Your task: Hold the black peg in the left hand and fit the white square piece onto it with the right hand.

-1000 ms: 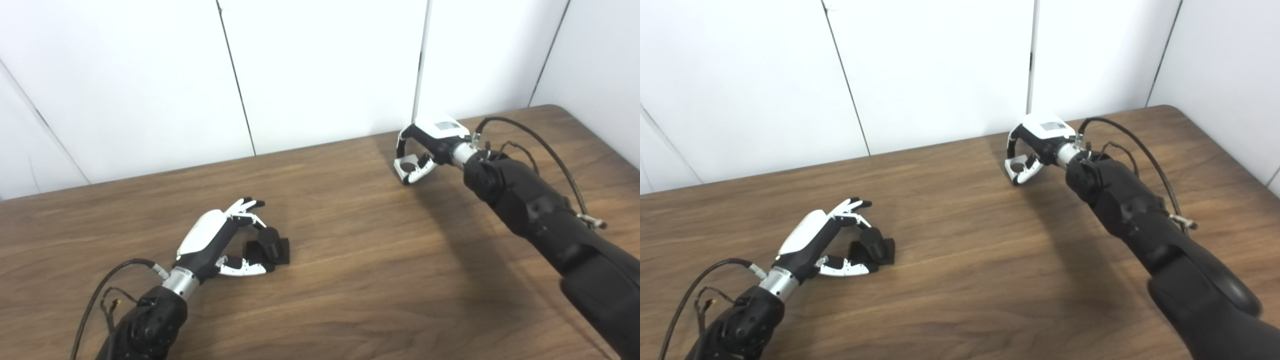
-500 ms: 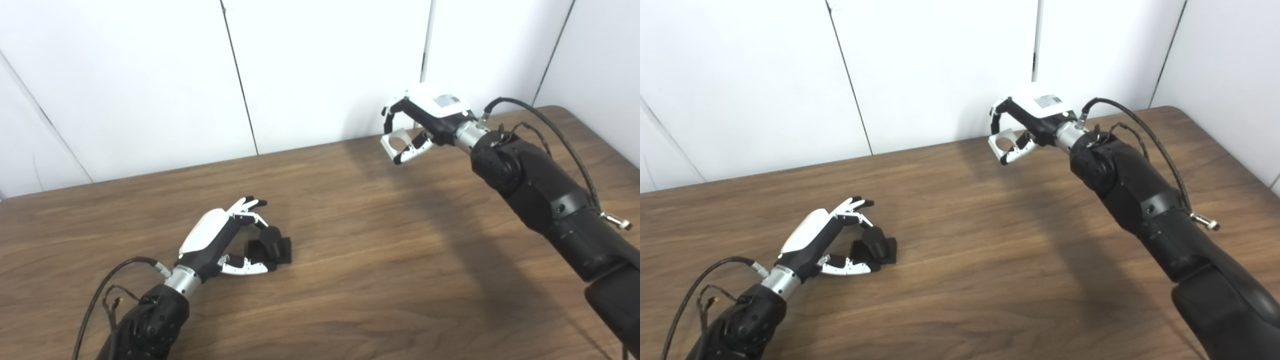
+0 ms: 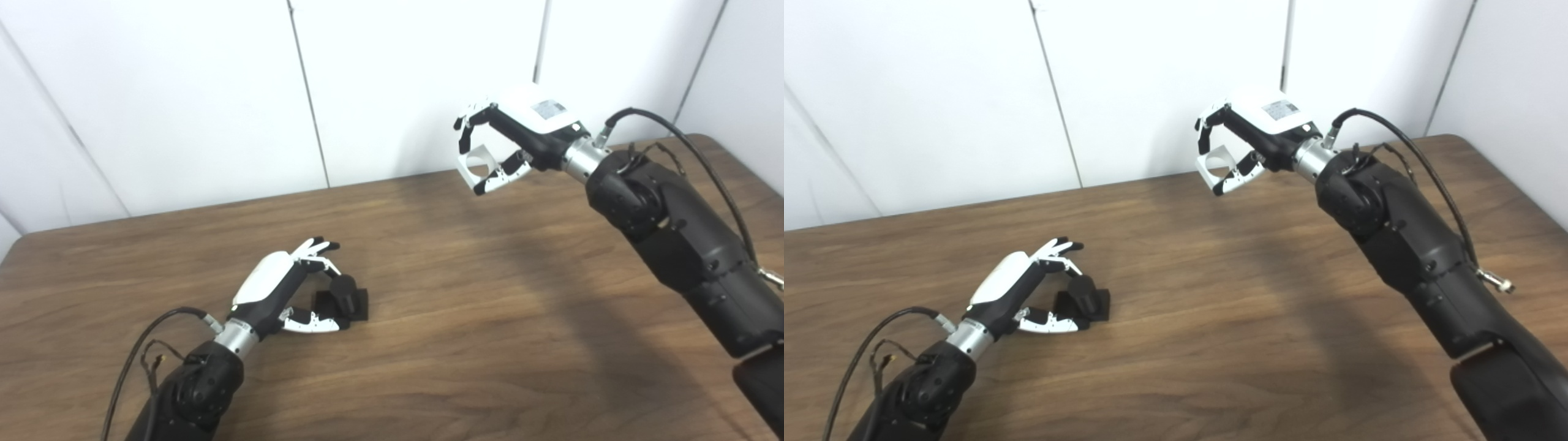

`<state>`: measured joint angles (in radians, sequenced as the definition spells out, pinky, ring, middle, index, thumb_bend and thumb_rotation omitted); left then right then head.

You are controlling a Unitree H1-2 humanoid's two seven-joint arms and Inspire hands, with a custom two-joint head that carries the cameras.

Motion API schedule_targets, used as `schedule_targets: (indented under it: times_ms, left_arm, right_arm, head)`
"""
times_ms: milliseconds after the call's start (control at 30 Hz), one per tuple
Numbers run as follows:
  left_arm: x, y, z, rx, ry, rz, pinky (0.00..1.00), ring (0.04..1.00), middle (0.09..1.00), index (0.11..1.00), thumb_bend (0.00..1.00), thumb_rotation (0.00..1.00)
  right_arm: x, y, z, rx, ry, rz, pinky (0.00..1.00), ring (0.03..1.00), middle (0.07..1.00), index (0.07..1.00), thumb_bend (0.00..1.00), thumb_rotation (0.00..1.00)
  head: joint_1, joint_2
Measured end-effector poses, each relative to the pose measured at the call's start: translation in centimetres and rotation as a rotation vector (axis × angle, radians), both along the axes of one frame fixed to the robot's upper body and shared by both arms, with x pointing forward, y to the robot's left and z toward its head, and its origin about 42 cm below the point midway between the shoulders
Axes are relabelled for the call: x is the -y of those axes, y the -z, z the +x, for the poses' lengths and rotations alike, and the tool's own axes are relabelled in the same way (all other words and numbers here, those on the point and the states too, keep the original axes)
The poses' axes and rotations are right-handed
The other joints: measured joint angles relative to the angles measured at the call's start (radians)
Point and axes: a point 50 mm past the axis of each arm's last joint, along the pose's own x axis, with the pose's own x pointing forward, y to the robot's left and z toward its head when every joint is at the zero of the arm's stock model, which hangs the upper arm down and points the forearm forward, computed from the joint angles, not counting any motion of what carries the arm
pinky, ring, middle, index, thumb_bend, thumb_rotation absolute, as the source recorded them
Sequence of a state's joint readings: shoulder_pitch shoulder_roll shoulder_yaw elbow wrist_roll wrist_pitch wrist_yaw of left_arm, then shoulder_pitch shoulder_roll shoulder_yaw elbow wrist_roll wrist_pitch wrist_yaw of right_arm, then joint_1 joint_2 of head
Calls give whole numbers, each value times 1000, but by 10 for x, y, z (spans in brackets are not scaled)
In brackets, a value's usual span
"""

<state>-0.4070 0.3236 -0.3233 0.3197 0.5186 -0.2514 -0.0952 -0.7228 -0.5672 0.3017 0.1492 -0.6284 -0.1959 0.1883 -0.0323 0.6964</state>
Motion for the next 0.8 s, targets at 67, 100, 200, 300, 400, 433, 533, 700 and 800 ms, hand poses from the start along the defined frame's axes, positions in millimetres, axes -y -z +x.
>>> schedule_targets:
  times_ms: [67,100,200,300,400,433,533,700,800]
  left_arm:
    - [0,0,0,1,-1,0,927,981,917,492,522,76]
    - [0,0,0,1,-1,-1,930,982,918,492,522,76]
    - [1,0,0,-2,-4,-2,935,982,919,492,522,76]
    - [3,0,0,-6,-7,-3,946,985,919,492,522,77]
    - [6,0,0,-7,-9,-2,938,984,918,492,522,75]
    - [6,0,1,-6,-8,0,938,983,918,492,522,75]
    - [8,0,1,-6,-10,4,936,982,918,492,522,74]
    - [9,-1,1,-5,-8,6,935,984,920,492,522,75]
    - [11,-1,2,-3,-6,8,936,987,922,492,522,75]
  right_arm:
    - [-8,-4,-4,0,-28,14,888,836,749,480,519,139]
    - [-11,-5,-6,-3,-36,21,888,837,749,480,520,139]
    - [-24,-9,-10,-15,-77,45,878,842,752,480,520,139]
    - [-36,-13,-17,-18,-122,63,852,851,762,480,518,143]
    - [-44,-19,-24,-9,-160,62,834,834,758,480,519,143]
    - [-45,-20,-25,-5,-166,64,831,830,756,480,519,143]
    - [-51,-23,-29,3,-191,89,819,823,752,480,520,143]
    - [-68,-16,-36,-36,-246,120,836,821,747,480,519,141]
    - [-78,-13,-37,-54,-273,119,867,828,747,480,519,142]
  head:
    - [8,-2]
    - [14,-2]
    - [28,0]
    - [35,0]
    - [41,-2]
    - [43,-2]
    - [49,0]
    - [64,2]
    - [69,3]
